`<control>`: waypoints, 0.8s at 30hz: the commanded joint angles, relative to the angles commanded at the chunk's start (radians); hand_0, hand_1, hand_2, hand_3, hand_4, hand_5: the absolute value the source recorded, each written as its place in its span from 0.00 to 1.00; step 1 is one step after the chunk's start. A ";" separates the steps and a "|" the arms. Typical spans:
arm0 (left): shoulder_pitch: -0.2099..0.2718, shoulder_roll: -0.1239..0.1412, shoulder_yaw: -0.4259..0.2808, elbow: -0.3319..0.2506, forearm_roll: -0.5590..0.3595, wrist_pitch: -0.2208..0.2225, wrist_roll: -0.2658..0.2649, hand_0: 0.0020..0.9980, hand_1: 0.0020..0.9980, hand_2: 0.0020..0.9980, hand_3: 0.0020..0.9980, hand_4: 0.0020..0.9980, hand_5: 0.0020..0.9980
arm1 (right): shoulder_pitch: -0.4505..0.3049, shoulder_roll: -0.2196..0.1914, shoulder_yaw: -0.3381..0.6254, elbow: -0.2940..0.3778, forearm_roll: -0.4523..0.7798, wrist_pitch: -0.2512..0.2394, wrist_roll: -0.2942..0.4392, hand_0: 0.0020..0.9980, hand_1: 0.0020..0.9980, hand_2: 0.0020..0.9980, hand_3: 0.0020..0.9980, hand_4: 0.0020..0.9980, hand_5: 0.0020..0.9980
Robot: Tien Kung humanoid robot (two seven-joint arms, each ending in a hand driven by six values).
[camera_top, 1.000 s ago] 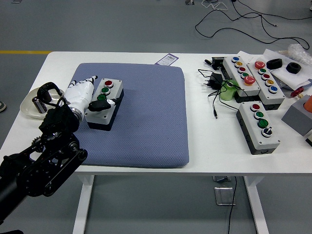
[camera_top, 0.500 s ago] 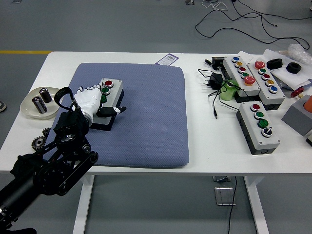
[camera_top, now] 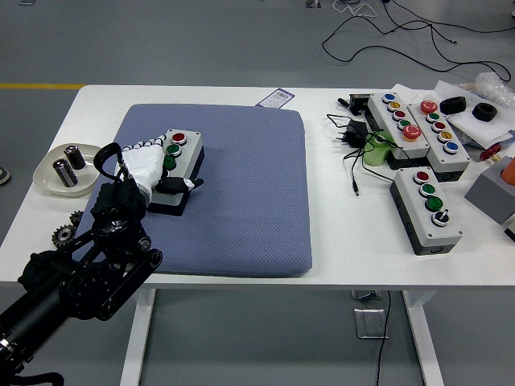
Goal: Pick up the button,place it on the desk,press the button,press the button
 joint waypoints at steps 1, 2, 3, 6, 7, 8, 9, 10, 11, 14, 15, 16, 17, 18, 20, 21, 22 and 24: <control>0.000 -0.001 -0.002 0.003 0.002 -0.004 0.000 0.88 1.00 1.00 1.00 1.00 0.68 | 0.000 0.000 0.001 0.000 0.000 0.000 0.000 0.67 0.65 0.70 0.64 0.33 0.19; -0.001 -0.002 -0.004 0.006 0.003 -0.008 0.000 0.88 1.00 1.00 1.00 1.00 0.68 | -0.001 0.000 0.001 0.000 -0.001 0.000 0.000 0.67 0.65 0.70 0.64 0.33 0.19; -0.001 -0.002 -0.006 0.008 0.004 -0.010 0.000 0.83 0.99 1.00 1.00 1.00 0.67 | -0.001 0.000 0.002 0.000 -0.002 0.000 0.000 0.67 0.65 0.70 0.64 0.33 0.19; -0.005 -0.005 -0.014 0.019 0.012 -0.018 0.000 0.83 0.99 1.00 1.00 1.00 0.67 | 0.000 -0.001 0.002 0.000 -0.002 0.000 -0.001 0.67 0.65 0.70 0.64 0.33 0.19; -0.006 -0.006 -0.017 0.024 0.014 -0.020 0.000 0.83 0.99 1.00 1.00 1.00 0.67 | 0.000 -0.001 0.002 0.000 -0.002 0.000 -0.001 0.67 0.65 0.70 0.64 0.33 0.19; -0.006 -0.006 -0.019 0.027 0.012 -0.019 0.000 0.83 0.99 1.00 1.00 1.00 0.67 | 0.000 -0.001 0.002 0.000 -0.002 0.000 -0.001 0.67 0.65 0.70 0.64 0.33 0.19; -0.007 -0.006 -0.021 0.030 0.012 -0.018 0.000 0.65 0.86 1.00 1.00 1.00 0.62 | 0.000 -0.001 0.003 0.000 -0.003 0.001 -0.001 0.67 0.65 0.70 0.64 0.33 0.19; -0.007 -0.006 -0.021 0.032 0.015 -0.018 0.000 0.65 0.86 1.00 1.00 1.00 0.62 | 0.000 -0.001 0.003 0.000 -0.003 0.001 -0.001 0.67 0.65 0.70 0.64 0.33 0.19; -0.007 -0.005 -0.021 0.034 0.018 -0.021 0.000 0.65 0.86 1.00 1.00 1.00 0.62 | 0.001 -0.001 0.003 0.000 -0.002 0.001 -0.002 0.67 0.65 0.70 0.64 0.33 0.19; -0.009 -0.003 -0.021 0.041 0.018 -0.037 0.000 0.65 0.86 1.00 1.00 1.00 0.62 | 0.001 -0.001 0.005 0.000 -0.005 0.001 -0.002 0.67 0.65 0.70 0.64 0.33 0.19; -0.009 -0.003 -0.021 0.044 0.016 -0.044 0.000 0.46 0.68 0.91 1.00 0.98 0.52 | 0.001 -0.001 0.005 0.000 -0.005 0.001 -0.002 0.67 0.65 0.70 0.64 0.33 0.19; -0.009 -0.002 -0.021 0.048 0.015 -0.051 0.000 0.46 0.68 0.91 1.00 0.98 0.52 | 0.000 -0.001 0.004 0.000 -0.004 0.001 -0.002 0.67 0.65 0.70 0.64 0.33 0.19; -0.009 -0.002 -0.020 0.050 0.016 -0.056 0.000 0.46 0.68 0.91 1.00 0.98 0.52 | 0.000 -0.001 0.005 0.000 -0.004 0.001 -0.002 0.67 0.65 0.70 0.64 0.33 0.19; -0.009 -0.002 -0.020 0.051 0.017 -0.060 0.000 0.46 0.68 0.91 1.00 0.98 0.52 | 0.000 -0.001 0.005 0.000 -0.004 0.001 -0.002 0.67 0.65 0.70 0.64 0.33 0.19; -0.009 -0.001 -0.019 0.054 0.021 -0.069 0.000 0.46 0.68 0.91 1.00 0.98 0.52 | 0.000 -0.002 0.006 0.000 -0.005 0.001 -0.002 0.67 0.65 0.70 0.64 0.33 0.19; -0.010 -0.001 -0.019 0.055 0.024 -0.072 0.000 0.35 0.55 0.71 1.00 0.96 0.48 | 0.000 -0.002 0.006 0.000 -0.006 0.001 -0.002 0.67 0.65 0.70 0.64 0.33 0.19; -0.011 -0.002 -0.019 0.057 0.027 -0.075 0.000 0.35 0.55 0.71 1.00 0.96 0.48 | 0.000 -0.002 0.006 0.000 -0.006 0.001 -0.002 0.67 0.65 0.70 0.64 0.33 0.19; -0.013 -0.002 -0.019 0.059 0.029 -0.078 0.000 0.35 0.55 0.71 1.00 0.96 0.48 | 0.000 -0.002 0.006 0.000 -0.006 0.001 -0.002 0.67 0.65 0.70 0.64 0.33 0.19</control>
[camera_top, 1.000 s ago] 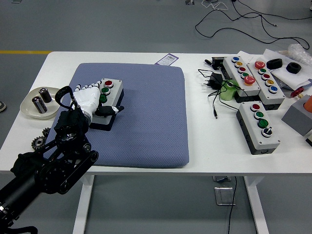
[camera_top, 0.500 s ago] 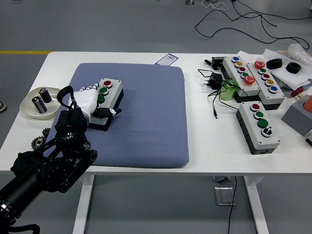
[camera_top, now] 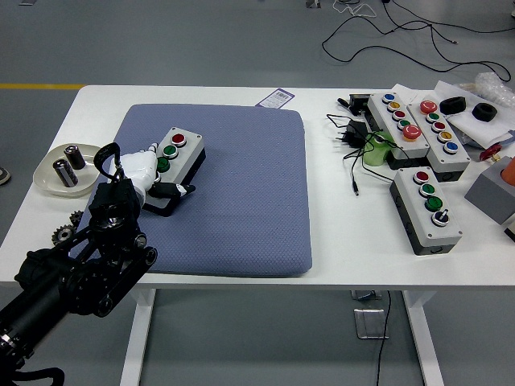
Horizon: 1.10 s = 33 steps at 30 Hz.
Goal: Pick up the button,place it on the desk,press the button,press the button
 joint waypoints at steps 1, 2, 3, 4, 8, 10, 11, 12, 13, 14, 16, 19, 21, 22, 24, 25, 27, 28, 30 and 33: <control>-0.001 0.000 0.000 0.000 0.000 -0.001 0.000 0.35 0.55 0.71 1.00 0.96 0.48 | 0.000 0.000 0.000 0.000 0.000 0.000 0.000 0.67 0.65 0.70 0.64 0.33 0.19; -0.002 0.000 0.000 0.001 0.000 -0.002 0.000 0.35 0.55 0.71 1.00 0.96 0.48 | 0.000 0.000 0.000 0.000 0.000 0.000 0.000 0.67 0.65 0.70 0.64 0.33 0.19; -0.004 0.000 0.000 0.003 0.000 -0.003 0.000 0.22 0.40 0.52 0.93 0.93 0.42 | 0.000 0.000 0.001 0.000 0.000 0.000 0.000 0.67 0.65 0.70 0.64 0.33 0.19; -0.005 0.001 0.000 0.004 0.000 -0.004 0.000 0.22 0.40 0.52 0.93 0.93 0.42 | 0.001 0.000 0.002 0.000 -0.001 -0.001 0.000 0.67 0.65 0.70 0.64 0.33 0.19; -0.009 0.004 0.001 0.006 0.000 -0.013 0.000 0.22 0.40 0.52 0.93 0.93 0.42 | 0.001 0.000 0.003 0.000 -0.002 -0.001 0.000 0.67 0.65 0.70 0.64 0.33 0.19; -0.011 0.007 0.000 0.006 0.000 -0.021 0.000 0.14 0.32 0.39 0.69 0.90 0.40 | 0.001 0.000 0.005 0.000 -0.004 -0.001 0.000 0.67 0.65 0.70 0.64 0.33 0.19; -0.012 0.008 0.001 0.007 0.000 -0.024 0.000 0.14 0.32 0.39 0.69 0.90 0.40 | 0.002 0.000 0.006 0.000 -0.005 -0.001 0.000 0.67 0.65 0.70 0.64 0.33 0.19; -0.012 0.009 0.000 0.008 0.000 -0.024 0.000 0.14 0.32 0.39 0.69 0.90 0.40 | 0.002 0.000 0.007 0.000 -0.006 0.000 0.000 0.67 0.65 0.70 0.64 0.33 0.19; -0.013 0.010 -0.001 0.009 0.000 -0.025 0.000 0.14 0.32 0.39 0.69 0.90 0.40 | 0.002 0.000 0.007 0.000 -0.007 0.000 0.000 0.67 0.65 0.70 0.64 0.33 0.19; -0.013 0.011 -0.002 0.010 0.000 -0.024 0.000 0.14 0.32 0.39 0.69 0.90 0.40 | 0.002 0.000 0.008 0.000 -0.008 0.000 0.000 0.67 0.65 0.70 0.64 0.33 0.19; -0.013 0.013 -0.003 0.012 0.000 -0.019 0.000 0.05 0.22 0.27 0.45 0.90 0.39 | 0.002 0.000 0.009 0.000 -0.009 0.000 -0.001 0.67 0.65 0.70 0.64 0.33 0.19; -0.011 0.019 -0.003 0.013 0.000 -0.004 0.000 0.05 0.22 0.27 0.45 0.90 0.39 | 0.002 0.000 0.010 0.000 -0.009 0.000 0.000 0.67 0.65 0.70 0.64 0.33 0.19; -0.010 0.024 -0.003 0.014 0.000 0.013 0.000 0.05 0.22 0.25 0.36 0.88 0.39 | 0.002 0.000 0.011 0.000 -0.011 -0.001 0.000 0.67 0.65 0.70 0.64 0.33 0.19; -0.010 0.027 -0.002 0.015 0.000 0.025 0.000 0.05 0.22 0.25 0.36 0.88 0.39 | 0.002 0.000 0.011 0.000 -0.011 -0.001 0.000 0.67 0.65 0.70 0.64 0.33 0.19; -0.009 0.032 0.000 0.015 0.000 0.048 0.000 0.05 0.22 0.25 0.36 0.88 0.39 | 0.002 0.000 0.011 0.000 -0.011 -0.001 0.000 0.67 0.65 0.70 0.64 0.33 0.19; -0.009 0.036 0.000 0.016 0.000 0.064 0.000 0.05 0.22 0.25 0.36 0.88 0.39 | 0.002 -0.001 0.011 0.000 -0.011 -0.001 0.000 0.67 0.65 0.70 0.64 0.33 0.19; -0.009 0.046 0.003 0.018 0.000 0.099 -0.017 0.07 0.22 0.23 0.32 0.84 0.38 | 0.002 -0.001 0.012 0.000 -0.012 -0.001 -0.001 0.67 0.65 0.70 0.64 0.33 0.19; -0.009 0.051 0.005 0.021 0.000 0.111 -0.043 0.07 0.22 0.23 0.32 0.84 0.38 | 0.003 0.000 0.012 0.000 -0.011 -0.001 -0.001 0.67 0.65 0.70 0.64 0.33 0.19; -0.010 0.061 0.008 0.025 0.000 0.129 -0.091 0.07 0.22 0.23 0.32 0.84 0.38 | 0.003 0.000 0.011 0.000 -0.010 0.000 -0.001 0.67 0.65 0.70 0.64 0.33 0.19; -0.013 0.078 0.014 0.034 0.000 0.146 -0.161 0.07 0.20 0.22 0.31 0.84 0.38 | 0.004 0.000 0.011 0.000 -0.009 0.000 -0.002 0.67 0.65 0.70 0.64 0.33 0.19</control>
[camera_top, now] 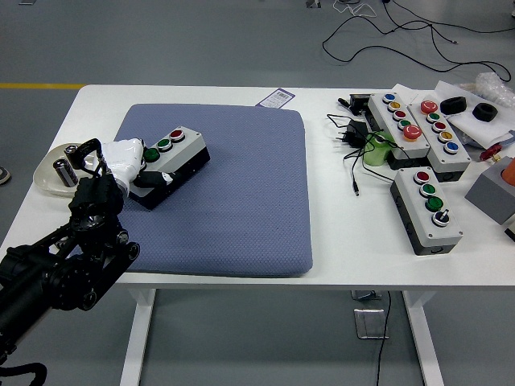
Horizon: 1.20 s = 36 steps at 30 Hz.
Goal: Pick up the button,place it on the desk,press the button,press the button
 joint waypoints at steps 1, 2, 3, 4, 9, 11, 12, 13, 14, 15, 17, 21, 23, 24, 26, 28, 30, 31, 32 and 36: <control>-0.002 0.009 0.005 0.004 0.000 0.003 -0.027 0.07 0.20 0.22 0.31 0.84 0.38 | 0.001 0.000 0.001 0.000 -0.001 0.000 0.000 0.67 0.65 0.70 0.64 0.33 0.19; -0.004 0.015 0.009 0.007 0.000 0.004 -0.047 0.07 0.20 0.22 0.31 0.84 0.38 | 0.001 0.000 0.002 0.000 -0.002 0.000 -0.001 0.67 0.65 0.70 0.64 0.33 0.19; -0.004 0.017 0.011 0.008 0.000 0.004 -0.053 0.07 0.20 0.22 0.31 0.84 0.38 | 0.001 0.000 0.002 0.000 -0.002 0.000 -0.001 0.67 0.65 0.70 0.64 0.33 0.19; -0.005 0.022 0.014 0.010 0.000 0.007 -0.071 0.07 0.20 0.22 0.31 0.84 0.38 | 0.001 0.000 0.003 0.000 -0.003 0.001 -0.001 0.67 0.65 0.70 0.64 0.33 0.19; -0.006 0.040 0.032 0.019 0.000 0.034 -0.151 0.07 0.19 0.21 0.31 0.85 0.38 | 0.001 0.001 0.004 0.000 -0.005 0.001 -0.001 0.67 0.65 0.70 0.64 0.33 0.19; -0.007 0.047 0.041 0.024 -0.005 0.045 -0.186 0.07 0.19 0.21 0.31 0.85 0.38 | 0.001 0.001 0.005 0.000 -0.006 0.001 -0.001 0.67 0.65 0.70 0.64 0.33 0.19; -0.009 0.053 0.049 0.029 -0.010 0.058 -0.212 0.07 0.18 0.20 0.30 0.85 0.37 | 0.001 0.001 0.005 0.000 -0.006 0.000 -0.001 0.67 0.65 0.70 0.64 0.33 0.19; -0.011 0.059 0.055 0.035 -0.016 0.069 -0.239 0.07 0.18 0.20 0.30 0.85 0.37 | 0.001 0.001 0.005 0.000 -0.006 0.000 -0.001 0.67 0.65 0.70 0.64 0.33 0.19; -0.012 0.063 0.059 0.040 -0.023 0.077 -0.263 0.07 0.18 0.20 0.30 0.85 0.37 | 0.001 0.002 0.005 0.000 -0.006 0.000 -0.001 0.67 0.65 0.70 0.64 0.33 0.19; -0.014 0.069 0.064 0.044 -0.030 0.089 -0.282 0.07 0.18 0.20 0.30 0.85 0.37 | 0.001 0.002 0.005 0.000 -0.006 0.000 -0.001 0.67 0.65 0.70 0.64 0.33 0.19; -0.016 0.081 0.073 0.053 -0.049 0.122 -0.338 0.07 0.18 0.20 0.30 0.85 0.37 | 0.001 0.001 0.004 0.000 -0.005 0.000 -0.001 0.67 0.65 0.70 0.64 0.33 0.19; -0.022 0.108 0.093 0.063 -0.096 0.185 -0.458 0.06 0.17 0.20 0.30 0.83 0.37 | 0.002 0.001 0.002 0.000 -0.004 0.001 -0.002 0.67 0.65 0.70 0.64 0.33 0.19; -0.023 0.119 0.104 0.064 -0.103 0.208 -0.501 0.06 0.17 0.20 0.30 0.83 0.37 | 0.002 0.002 0.001 0.000 -0.003 0.001 -0.002 0.67 0.65 0.70 0.64 0.33 0.19; -0.025 0.127 0.112 0.064 -0.106 0.219 -0.528 0.06 0.17 0.20 0.30 0.82 0.37 | 0.002 0.002 0.002 0.000 -0.003 0.001 -0.002 0.67 0.65 0.70 0.64 0.33 0.19; -0.028 0.136 0.123 0.066 -0.109 0.227 -0.558 0.06 0.17 0.20 0.30 0.82 0.37 | 0.003 0.002 0.001 0.000 -0.003 0.002 -0.003 0.67 0.65 0.70 0.64 0.33 0.19; -0.033 0.149 0.147 0.066 -0.107 0.238 -0.591 0.06 0.17 0.20 0.30 0.82 0.37 | 0.003 0.002 0.002 0.000 -0.005 0.003 -0.003 0.67 0.65 0.70 0.64 0.33 0.19; -0.042 0.163 0.177 0.065 -0.100 0.248 -0.620 0.06 0.17 0.20 0.30 0.81 0.37 | 0.003 0.002 0.001 0.000 -0.005 0.003 -0.003 0.67 0.65 0.70 0.64 0.32 0.19; -0.046 0.169 0.196 0.064 -0.096 0.251 -0.632 0.06 0.17 0.20 0.30 0.81 0.37 | 0.003 0.002 0.001 0.000 -0.006 0.003 -0.003 0.67 0.65 0.70 0.64 0.32 0.19; -0.049 0.173 0.206 0.063 -0.095 0.253 -0.639 0.06 0.17 0.20 0.30 0.81 0.37 | 0.003 0.002 0.002 0.000 -0.006 0.003 -0.003 0.67 0.65 0.70 0.64 0.32 0.19; -0.064 0.189 0.260 0.059 -0.086 0.250 -0.660 0.06 0.17 0.20 0.31 0.81 0.35 | 0.003 0.003 0.003 0.000 -0.007 0.003 -0.004 0.67 0.65 0.70 0.64 0.32 0.19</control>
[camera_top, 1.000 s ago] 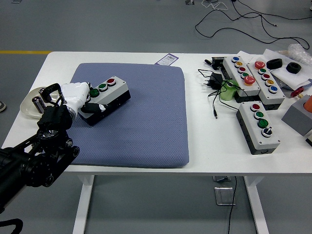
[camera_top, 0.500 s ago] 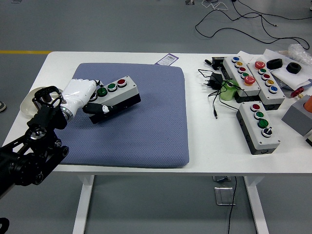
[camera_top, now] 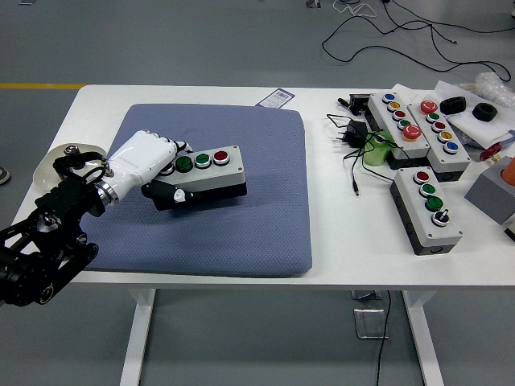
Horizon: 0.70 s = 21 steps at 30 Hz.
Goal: Pick up the button,place it on the desk,press the button,press the button
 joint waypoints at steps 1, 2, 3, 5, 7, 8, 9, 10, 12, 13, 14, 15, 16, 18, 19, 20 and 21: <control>-0.001 0.001 0.005 -0.001 0.000 0.001 -0.003 0.06 0.17 0.20 0.31 0.81 0.35 | 0.000 0.000 0.000 0.000 0.000 0.000 0.000 0.67 0.65 0.70 0.64 0.32 0.19; -0.004 0.003 0.015 -0.002 0.003 0.006 -0.009 0.06 0.17 0.20 0.31 0.81 0.35 | 0.000 0.000 0.000 0.000 0.001 0.000 0.000 0.67 0.65 0.70 0.64 0.32 0.19; -0.005 0.003 0.020 -0.002 0.006 0.009 -0.013 0.06 0.17 0.20 0.31 0.81 0.35 | 0.000 0.001 0.001 0.000 0.001 0.000 0.000 0.67 0.65 0.70 0.64 0.32 0.19; -0.007 0.002 0.028 -0.003 0.012 0.019 -0.018 0.06 0.17 0.20 0.31 0.81 0.35 | 0.000 0.001 0.001 0.000 0.000 0.000 -0.001 0.67 0.65 0.70 0.64 0.32 0.19; -0.008 0.001 0.033 -0.002 0.014 0.029 -0.021 0.06 0.17 0.20 0.31 0.81 0.34 | -0.001 0.001 0.001 0.000 0.000 0.000 -0.001 0.67 0.65 0.70 0.64 0.32 0.19; -0.009 0.001 0.037 -0.001 0.015 0.036 -0.024 0.06 0.17 0.20 0.31 0.81 0.34 | -0.001 0.001 0.001 0.000 0.000 0.000 -0.001 0.67 0.65 0.70 0.64 0.32 0.19; -0.011 0.000 0.042 0.000 0.015 0.043 -0.026 0.06 0.17 0.20 0.31 0.81 0.34 | -0.001 0.001 0.002 0.000 -0.001 0.000 -0.001 0.67 0.65 0.70 0.64 0.32 0.19; -0.013 0.000 0.049 0.002 0.015 0.051 -0.025 0.06 0.17 0.20 0.31 0.81 0.34 | -0.001 0.001 0.002 0.000 -0.001 0.000 -0.002 0.67 0.65 0.70 0.64 0.32 0.19; -0.018 -0.001 0.062 0.007 0.017 0.064 -0.021 0.06 0.19 0.22 0.32 0.80 0.34 | -0.001 0.001 0.001 0.000 -0.001 0.000 -0.002 0.67 0.65 0.70 0.64 0.32 0.19; -0.022 -0.002 0.073 0.013 0.018 0.078 -0.022 0.06 0.19 0.22 0.32 0.80 0.34 | -0.001 0.001 0.001 0.000 -0.002 0.001 -0.002 0.67 0.65 0.70 0.64 0.32 0.19; -0.025 -0.003 0.081 0.018 0.019 0.091 -0.023 0.06 0.19 0.22 0.32 0.80 0.34 | -0.001 0.001 0.001 0.000 -0.003 0.001 -0.002 0.67 0.65 0.70 0.64 0.32 0.19; -0.027 -0.003 0.085 0.022 0.019 0.098 -0.025 0.06 0.19 0.22 0.32 0.80 0.34 | -0.001 0.001 0.000 0.000 -0.003 0.001 -0.002 0.67 0.65 0.70 0.64 0.32 0.19; -0.029 -0.004 0.088 0.025 0.019 0.106 -0.028 0.06 0.19 0.22 0.32 0.80 0.34 | -0.001 0.001 0.000 0.000 -0.003 0.002 -0.002 0.67 0.65 0.70 0.64 0.32 0.19; -0.033 -0.005 0.094 0.032 0.015 0.121 -0.035 0.06 0.21 0.23 0.33 0.80 0.33 | -0.001 0.001 0.000 0.000 -0.004 0.002 -0.003 0.67 0.65 0.70 0.64 0.32 0.19; -0.034 -0.005 0.095 0.034 0.014 0.123 -0.036 0.06 0.21 0.23 0.33 0.80 0.33 | -0.002 0.001 -0.001 0.000 -0.003 0.002 -0.003 0.67 0.65 0.70 0.64 0.32 0.19; -0.034 -0.005 0.097 0.036 0.013 0.124 -0.039 0.06 0.21 0.23 0.33 0.80 0.33 | -0.002 0.001 -0.002 0.000 -0.002 0.002 -0.003 0.67 0.65 0.70 0.64 0.32 0.19; -0.035 -0.005 0.099 0.037 0.010 0.125 -0.042 0.06 0.21 0.23 0.33 0.80 0.33 | -0.002 0.000 -0.003 0.000 -0.002 0.002 -0.003 0.67 0.65 0.70 0.64 0.32 0.19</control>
